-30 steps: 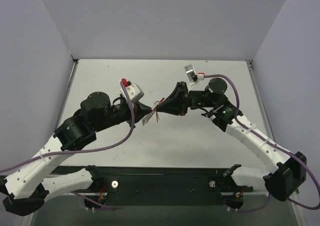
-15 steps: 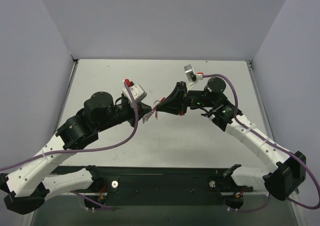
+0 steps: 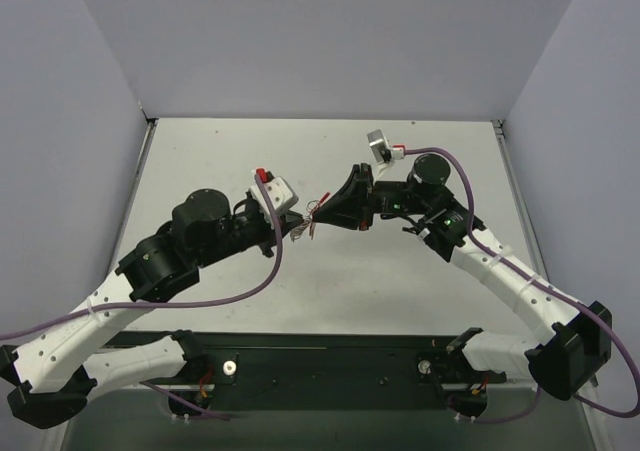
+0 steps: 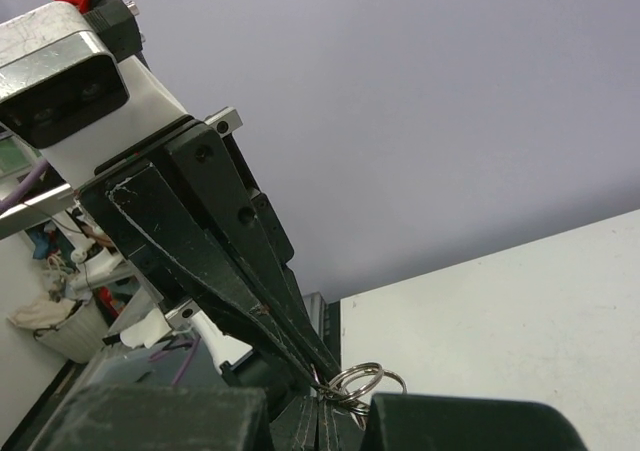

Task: Put the keys on the keyring

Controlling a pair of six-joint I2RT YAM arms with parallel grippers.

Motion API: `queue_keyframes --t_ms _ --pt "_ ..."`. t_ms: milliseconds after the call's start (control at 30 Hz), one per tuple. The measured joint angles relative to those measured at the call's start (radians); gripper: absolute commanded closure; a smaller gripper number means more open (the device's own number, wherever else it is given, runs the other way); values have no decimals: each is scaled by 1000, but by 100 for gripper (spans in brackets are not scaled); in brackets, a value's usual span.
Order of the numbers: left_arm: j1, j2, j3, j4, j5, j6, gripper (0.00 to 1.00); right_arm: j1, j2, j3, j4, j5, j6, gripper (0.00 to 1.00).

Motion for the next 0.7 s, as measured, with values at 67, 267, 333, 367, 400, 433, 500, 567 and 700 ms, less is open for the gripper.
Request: queue_keyframes --t_ms 67,267,333,367,400,433,500,567,700 --pt "-3 -10 -15 12 0 14 100 0 0 0 -5 0 0 100" --pt "-11 -38 -54 45 0 55 100 1 0 0 -15 2 -2 100" --pt "-12 -38 -56 46 -1 65 100 1 0 0 -15 2 -2 100" --pt "-13 -38 -56 46 -2 69 100 1 0 0 -16 2 -2 100" --pt "-15 -38 -56 46 -5 75 100 1 0 0 -15 2 -2 100" --pt "-18 -38 -56 47 -8 81 100 1 0 0 -15 2 -2 100" --pt "-22 -37 -56 46 -16 91 100 1 0 0 -16 2 -3 100" --pt "-27 -35 -56 47 -26 100 100 1 0 0 -16 3 -3 100" --pt "-44 -29 -56 47 -59 119 100 1 0 0 -25 10 -8 100"
